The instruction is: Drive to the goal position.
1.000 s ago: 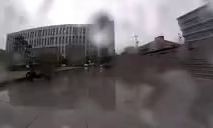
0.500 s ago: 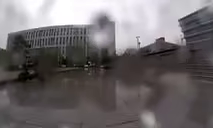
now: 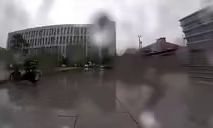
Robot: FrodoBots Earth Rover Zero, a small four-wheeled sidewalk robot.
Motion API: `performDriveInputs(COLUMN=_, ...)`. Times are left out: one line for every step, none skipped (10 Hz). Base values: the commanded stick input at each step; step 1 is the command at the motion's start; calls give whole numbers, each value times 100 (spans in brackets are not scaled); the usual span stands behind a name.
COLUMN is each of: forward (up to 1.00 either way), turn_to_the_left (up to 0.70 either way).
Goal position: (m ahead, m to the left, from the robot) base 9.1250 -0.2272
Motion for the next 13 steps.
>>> performDriveInputs(forward=100, turn_to_the_left=0)
performDriveInputs(forward=100, turn_to_the_left=0)
performDriveInputs(forward=100, turn_to_the_left=0)
performDriveInputs(forward=100, turn_to_the_left=0)
performDriveInputs(forward=100, turn_to_the_left=0)
performDriveInputs(forward=100, turn_to_the_left=0)
performDriveInputs(forward=100, turn_to_the_left=0)
performDriveInputs(forward=100, turn_to_the_left=0)
performDriveInputs(forward=100, turn_to_the_left=0)
performDriveInputs(forward=100, turn_to_the_left=0)
performDriveInputs(forward=100, turn_to_the_left=0)
performDriveInputs(forward=100, turn_to_the_left=0)
performDriveInputs(forward=100, turn_to_the_left=0)
